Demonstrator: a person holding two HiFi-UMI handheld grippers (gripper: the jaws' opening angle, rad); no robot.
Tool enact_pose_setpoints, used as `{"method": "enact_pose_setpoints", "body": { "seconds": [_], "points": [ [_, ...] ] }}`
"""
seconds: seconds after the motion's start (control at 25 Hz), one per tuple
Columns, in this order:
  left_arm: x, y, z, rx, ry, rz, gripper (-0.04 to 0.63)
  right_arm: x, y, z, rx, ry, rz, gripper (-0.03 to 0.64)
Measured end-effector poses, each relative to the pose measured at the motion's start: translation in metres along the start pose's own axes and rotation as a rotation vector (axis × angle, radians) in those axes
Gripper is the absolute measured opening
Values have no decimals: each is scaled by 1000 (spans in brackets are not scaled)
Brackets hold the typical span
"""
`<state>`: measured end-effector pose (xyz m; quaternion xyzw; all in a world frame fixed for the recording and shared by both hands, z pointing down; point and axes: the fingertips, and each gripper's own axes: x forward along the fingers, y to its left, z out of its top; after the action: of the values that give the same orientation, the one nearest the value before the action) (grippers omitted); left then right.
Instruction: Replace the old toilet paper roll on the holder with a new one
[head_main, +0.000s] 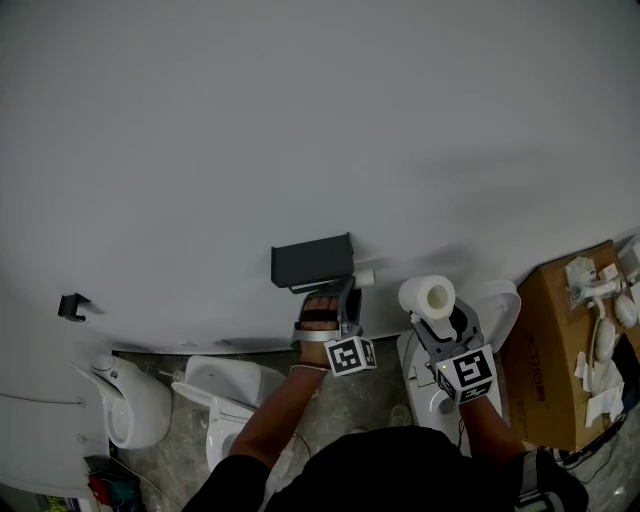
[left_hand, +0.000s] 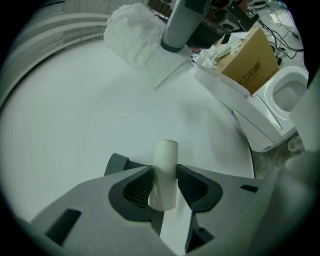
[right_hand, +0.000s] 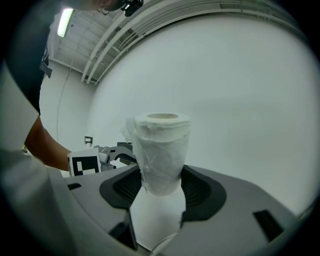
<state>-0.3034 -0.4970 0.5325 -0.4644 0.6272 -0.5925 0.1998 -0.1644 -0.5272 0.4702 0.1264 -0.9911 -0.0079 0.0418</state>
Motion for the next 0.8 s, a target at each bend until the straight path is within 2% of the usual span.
{"method": "enact_pose_setpoints", "body": {
  "seconds": [0.44, 0.64, 0.8],
  "points": [
    [-8, 0, 45, -92, -82, -6, 155, -9, -17, 2, -15, -1, -49, 239],
    [-20, 10, 58, -185, -142, 7, 155, -12, -29, 0, -24, 4, -84, 239],
    [-33, 25, 62, -313, -187, 21, 155, -11, -33, 4, -32, -4, -97, 239]
  ]
}}
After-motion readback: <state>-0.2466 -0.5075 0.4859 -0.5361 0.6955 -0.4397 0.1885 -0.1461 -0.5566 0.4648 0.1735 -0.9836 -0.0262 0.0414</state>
